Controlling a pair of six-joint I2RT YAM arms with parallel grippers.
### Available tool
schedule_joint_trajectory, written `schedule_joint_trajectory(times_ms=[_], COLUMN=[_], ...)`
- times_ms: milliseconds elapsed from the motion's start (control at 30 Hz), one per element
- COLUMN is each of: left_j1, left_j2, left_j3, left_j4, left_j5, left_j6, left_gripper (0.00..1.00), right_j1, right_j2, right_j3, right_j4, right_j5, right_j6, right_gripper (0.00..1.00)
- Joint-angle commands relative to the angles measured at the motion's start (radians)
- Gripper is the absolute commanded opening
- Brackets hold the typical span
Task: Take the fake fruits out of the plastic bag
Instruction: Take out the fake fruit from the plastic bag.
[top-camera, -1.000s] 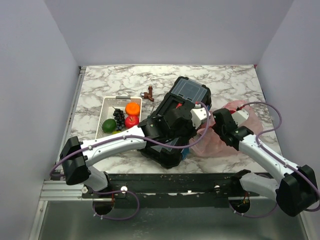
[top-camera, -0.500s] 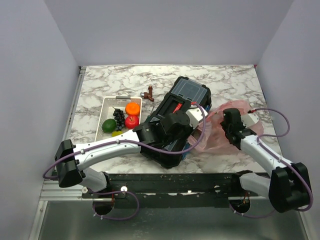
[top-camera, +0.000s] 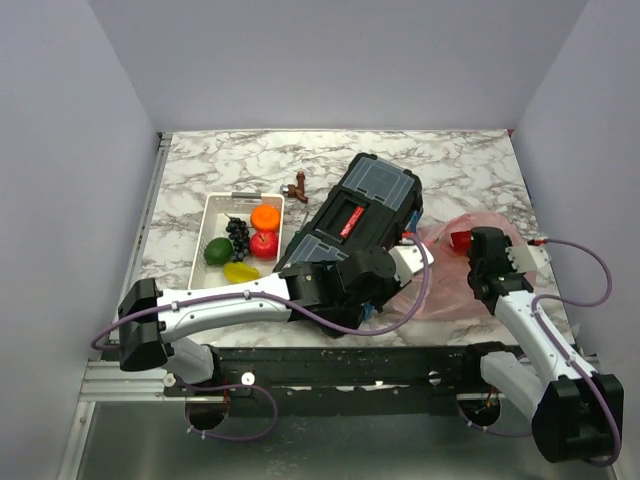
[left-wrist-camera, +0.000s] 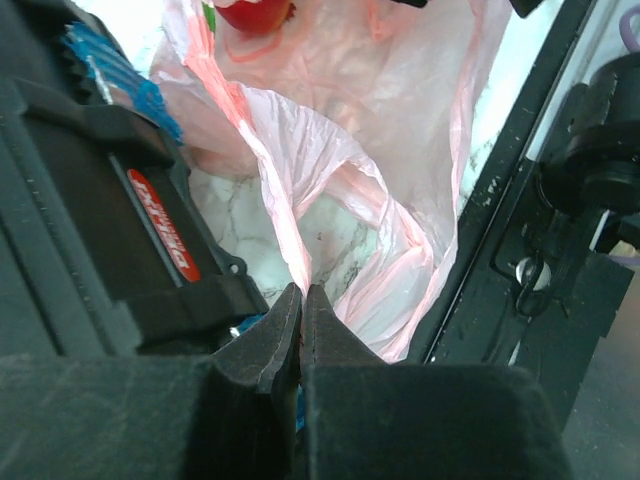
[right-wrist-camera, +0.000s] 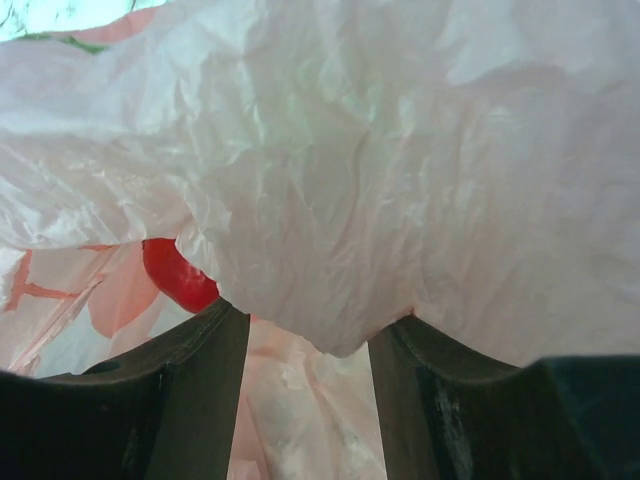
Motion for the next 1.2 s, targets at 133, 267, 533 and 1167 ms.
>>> schedule_joint_trajectory(times_ms=[133, 267, 533, 1167], left_j1=[-0.051, -0.071, -0.094, -0.106], left_j2=[0.039, 0.054, 0.066, 0.075], left_j3=[0.0, 0.004, 0.004, 0.008], left_j4=[0.006, 0.004, 0.006, 0.005], left_j5=[-0.007, -0.006, -0.012, -0.029], left_j6=[0.009, 0.018, 0.034, 0.051], left_gripper=[0.0, 0.0, 0.0, 0.0], right_j1=[-0.008, -0.008, -0.008, -0.008], right_j2=[0.023, -0.068, -0.088, 0.137], right_j3=[0.051, 0.007, -0.026, -0.019], right_j4=[-0.029, 0.082, 0.155, 0.305], right_j5=[-0.147, -0.411, -0.423, -0.157], right_j6=[-0.16, -0.246, -0.217, -0.279], right_gripper=[0.52, 0.5, 0.49, 0.78])
